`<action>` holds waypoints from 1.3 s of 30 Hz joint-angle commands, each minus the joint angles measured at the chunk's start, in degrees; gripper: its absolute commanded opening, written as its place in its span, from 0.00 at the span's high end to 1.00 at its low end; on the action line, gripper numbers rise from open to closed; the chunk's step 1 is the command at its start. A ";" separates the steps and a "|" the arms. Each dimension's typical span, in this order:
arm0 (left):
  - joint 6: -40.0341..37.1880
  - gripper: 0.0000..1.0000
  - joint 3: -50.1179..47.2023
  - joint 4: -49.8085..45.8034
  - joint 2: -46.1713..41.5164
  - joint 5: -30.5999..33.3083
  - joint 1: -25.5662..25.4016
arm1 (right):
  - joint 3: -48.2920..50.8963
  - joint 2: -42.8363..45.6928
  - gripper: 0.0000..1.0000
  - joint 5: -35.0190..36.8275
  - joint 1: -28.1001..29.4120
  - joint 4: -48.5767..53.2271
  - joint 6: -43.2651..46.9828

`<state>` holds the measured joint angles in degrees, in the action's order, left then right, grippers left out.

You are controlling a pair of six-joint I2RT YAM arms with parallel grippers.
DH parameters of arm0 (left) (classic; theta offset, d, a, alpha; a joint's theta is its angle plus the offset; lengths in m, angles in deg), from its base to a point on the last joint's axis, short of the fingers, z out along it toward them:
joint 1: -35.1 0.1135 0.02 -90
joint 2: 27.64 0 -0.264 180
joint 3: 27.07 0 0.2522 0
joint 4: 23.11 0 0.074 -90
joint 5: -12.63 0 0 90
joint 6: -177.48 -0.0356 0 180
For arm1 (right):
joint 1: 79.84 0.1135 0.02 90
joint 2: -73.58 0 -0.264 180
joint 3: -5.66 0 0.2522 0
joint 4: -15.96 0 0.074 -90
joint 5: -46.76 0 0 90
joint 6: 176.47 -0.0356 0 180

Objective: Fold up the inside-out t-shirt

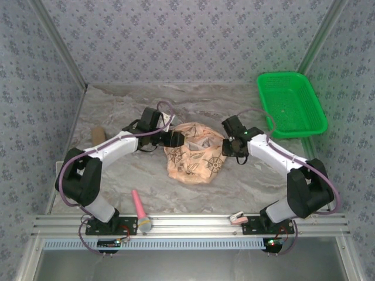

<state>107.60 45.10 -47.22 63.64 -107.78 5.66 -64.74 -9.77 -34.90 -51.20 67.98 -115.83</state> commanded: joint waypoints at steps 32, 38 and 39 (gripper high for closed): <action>-0.86 0.46 10.62 -12.72 5.66 10.53 -2.88 | -13.86 -12.99 1.00 -7.39 2.24 -6.10 -14.34; 0.85 0.45 9.92 -11.82 3.02 8.10 -2.89 | -7.94 -4.58 0.59 -4.47 3.10 -2.36 -16.97; 0.89 0.45 9.97 -11.73 3.10 8.09 -2.88 | -7.59 -5.13 0.50 -3.33 2.78 -2.32 -17.77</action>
<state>107.27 55.00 -58.96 68.36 -97.92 2.71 -74.56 -14.93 -41.06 -47.92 62.30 -131.57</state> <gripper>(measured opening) 0.553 0.368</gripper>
